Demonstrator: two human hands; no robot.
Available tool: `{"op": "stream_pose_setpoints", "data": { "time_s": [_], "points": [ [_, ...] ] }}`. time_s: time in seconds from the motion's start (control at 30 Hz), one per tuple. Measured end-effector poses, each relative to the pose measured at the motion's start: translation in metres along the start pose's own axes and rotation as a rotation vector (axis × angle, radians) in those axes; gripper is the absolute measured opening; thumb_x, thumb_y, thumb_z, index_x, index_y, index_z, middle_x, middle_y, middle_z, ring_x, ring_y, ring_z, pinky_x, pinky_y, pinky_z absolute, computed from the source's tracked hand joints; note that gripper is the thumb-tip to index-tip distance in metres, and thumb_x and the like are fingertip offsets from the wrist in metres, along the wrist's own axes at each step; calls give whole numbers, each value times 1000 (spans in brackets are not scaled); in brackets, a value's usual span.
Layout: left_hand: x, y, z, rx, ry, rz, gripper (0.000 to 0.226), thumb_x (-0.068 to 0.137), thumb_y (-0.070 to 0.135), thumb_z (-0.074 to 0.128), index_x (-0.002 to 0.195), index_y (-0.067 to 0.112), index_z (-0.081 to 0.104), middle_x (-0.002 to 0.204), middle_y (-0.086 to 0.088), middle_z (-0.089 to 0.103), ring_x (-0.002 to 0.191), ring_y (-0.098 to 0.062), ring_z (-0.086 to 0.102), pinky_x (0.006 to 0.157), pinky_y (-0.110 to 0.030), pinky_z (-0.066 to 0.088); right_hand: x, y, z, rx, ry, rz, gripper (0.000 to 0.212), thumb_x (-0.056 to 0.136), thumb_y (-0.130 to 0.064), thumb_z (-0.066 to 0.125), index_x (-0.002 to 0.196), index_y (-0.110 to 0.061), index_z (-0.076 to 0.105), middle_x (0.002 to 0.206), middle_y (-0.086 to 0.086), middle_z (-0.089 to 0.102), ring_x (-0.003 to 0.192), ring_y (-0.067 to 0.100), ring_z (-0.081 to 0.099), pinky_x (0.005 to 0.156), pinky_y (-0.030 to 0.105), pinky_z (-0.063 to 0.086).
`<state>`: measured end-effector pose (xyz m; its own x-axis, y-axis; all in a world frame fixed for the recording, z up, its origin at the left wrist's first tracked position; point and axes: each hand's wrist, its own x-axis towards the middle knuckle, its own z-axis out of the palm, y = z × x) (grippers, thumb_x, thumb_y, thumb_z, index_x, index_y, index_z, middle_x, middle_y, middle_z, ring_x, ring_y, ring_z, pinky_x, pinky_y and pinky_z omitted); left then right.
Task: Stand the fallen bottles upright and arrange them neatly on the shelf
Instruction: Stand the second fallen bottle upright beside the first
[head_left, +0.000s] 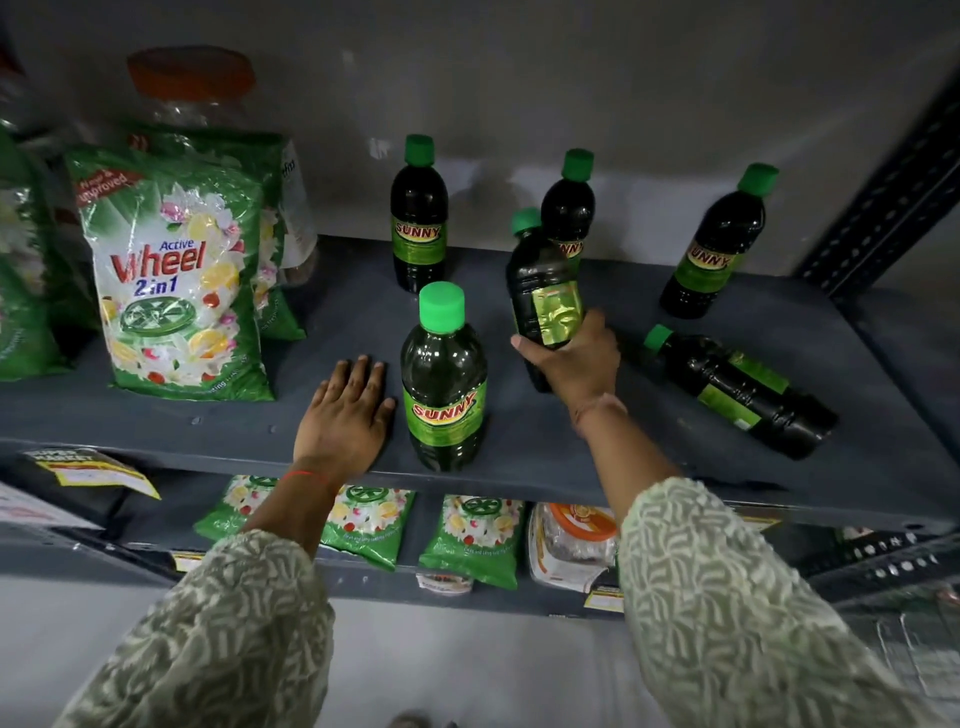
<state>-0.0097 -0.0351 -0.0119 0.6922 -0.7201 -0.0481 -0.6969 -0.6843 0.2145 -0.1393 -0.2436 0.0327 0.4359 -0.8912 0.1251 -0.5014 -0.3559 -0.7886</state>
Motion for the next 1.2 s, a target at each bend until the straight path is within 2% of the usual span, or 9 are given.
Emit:
{"op": "stream_pose_setpoints", "data": {
  "time_s": [0.3,0.4,0.5,0.73,0.87,0.97,1.03,1.13,1.2],
  "points": [
    [0,1,0,-9,1,-5,54,96,31,23,145,17,7,158,-7,5,145,-25,1,119,-39,6,-23,19,12,289,138,-54,71,54,-21,86,112,-3,48,113,16,51,98,16,49,85,18,37],
    [-1,1,-1,-19,-9,-9,54,95,32,23,145,17,7,158,-6,4,145,-24,1,119,-39,6,-28,17,10,375,74,-49,79,56,-17,83,123,-14,41,122,10,51,107,14,53,97,30,43],
    [-1,1,-1,-7,-14,-7,54,96,33,22,145,17,5,158,-6,3,145,-24,0,120,-39,5,-30,14,13,192,108,25,120,48,-41,86,143,-14,17,146,15,29,135,30,26,113,49,21],
    [-1,1,-2,-2,-24,-9,54,96,33,21,145,17,4,158,-6,2,145,-24,-1,119,-38,5,-30,22,2,405,-52,49,70,63,1,74,121,-11,36,95,-6,56,90,18,56,86,37,50],
    [-1,1,-1,-4,-17,-3,55,94,36,17,145,17,5,158,-6,3,145,-25,0,119,-39,6,-25,26,4,377,-58,-3,106,46,-26,89,132,-7,29,132,10,43,123,23,43,106,39,37],
    [-2,-1,-1,-8,-12,3,56,93,38,16,145,18,6,158,-7,5,145,-26,1,119,-40,7,-26,23,5,342,-10,-25,85,46,-19,90,115,-7,42,118,12,49,108,23,51,95,32,46],
    [-2,-1,0,-14,-9,4,55,95,35,21,145,17,6,158,-7,4,145,-26,1,119,-40,7,-23,27,0,431,-86,4,69,53,-4,85,109,-10,45,107,9,57,92,16,58,83,24,50],
    [-1,0,-1,-17,-4,4,54,96,33,23,145,17,6,158,-6,4,145,-26,1,119,-39,6,-11,37,-12,445,-323,52,65,62,7,75,119,-4,46,115,15,60,106,26,57,100,47,45],
    [-2,0,-1,-24,-4,1,54,96,33,24,145,17,6,158,-6,5,145,-26,2,119,-39,7,-5,38,-24,469,-515,57,70,61,0,77,123,-3,45,117,13,58,106,23,56,102,44,43]
  ]
}}
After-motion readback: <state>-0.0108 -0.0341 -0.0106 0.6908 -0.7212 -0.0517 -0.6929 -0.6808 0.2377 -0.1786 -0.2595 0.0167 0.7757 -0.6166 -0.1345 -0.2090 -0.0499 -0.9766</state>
